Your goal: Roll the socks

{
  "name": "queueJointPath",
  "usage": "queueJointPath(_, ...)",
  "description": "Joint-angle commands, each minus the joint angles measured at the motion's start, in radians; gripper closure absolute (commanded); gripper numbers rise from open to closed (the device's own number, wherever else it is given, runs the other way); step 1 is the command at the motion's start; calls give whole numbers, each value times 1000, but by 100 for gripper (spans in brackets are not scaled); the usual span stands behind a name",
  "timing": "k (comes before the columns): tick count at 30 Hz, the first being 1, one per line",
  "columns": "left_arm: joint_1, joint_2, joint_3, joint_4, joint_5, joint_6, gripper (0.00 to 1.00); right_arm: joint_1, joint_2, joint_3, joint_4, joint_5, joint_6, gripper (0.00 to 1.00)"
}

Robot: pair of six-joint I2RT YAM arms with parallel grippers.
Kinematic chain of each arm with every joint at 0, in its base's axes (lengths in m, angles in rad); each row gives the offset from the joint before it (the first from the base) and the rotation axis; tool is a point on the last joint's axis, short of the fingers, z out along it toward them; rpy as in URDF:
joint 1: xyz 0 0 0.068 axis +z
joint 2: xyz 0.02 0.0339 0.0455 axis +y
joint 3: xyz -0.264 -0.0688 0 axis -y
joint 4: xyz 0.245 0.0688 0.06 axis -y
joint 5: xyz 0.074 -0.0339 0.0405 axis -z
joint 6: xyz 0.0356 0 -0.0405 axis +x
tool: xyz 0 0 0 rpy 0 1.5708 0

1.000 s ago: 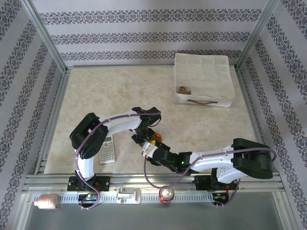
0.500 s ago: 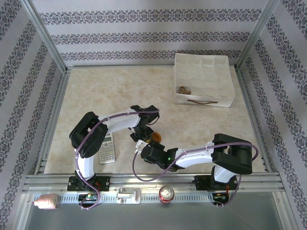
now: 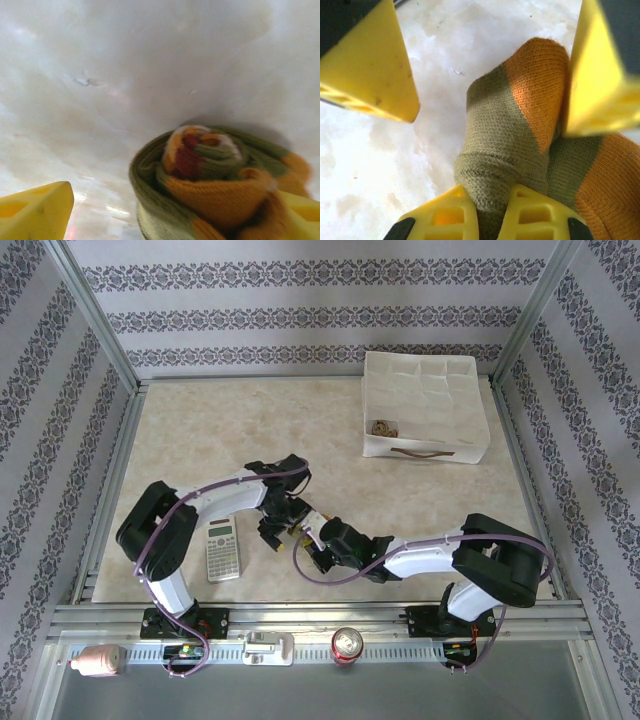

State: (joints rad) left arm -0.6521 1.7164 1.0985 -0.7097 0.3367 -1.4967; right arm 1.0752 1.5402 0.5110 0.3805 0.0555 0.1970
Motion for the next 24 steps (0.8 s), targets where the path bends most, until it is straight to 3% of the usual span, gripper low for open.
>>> queueJointPath(1,31,-58,-33,135,0,-19,12,-37,65,-79,-212,-173,67,100)
queueJointPath(8,52,-171,-101,222,-61,-2,10,-127,84,-83,-209,-284,121,100)
queueJointPath(14,42,-253,-197,308,-34,38,22,-188,83,-124,-168,-340,191,100)
queueJointPath(19,-2,-253,-260,379,10,30,29,-257,118,-154,-130,-418,253,100)
queueJointPath(24,-55,-204,-262,450,5,11,27,-327,166,-147,-120,-491,300,100)
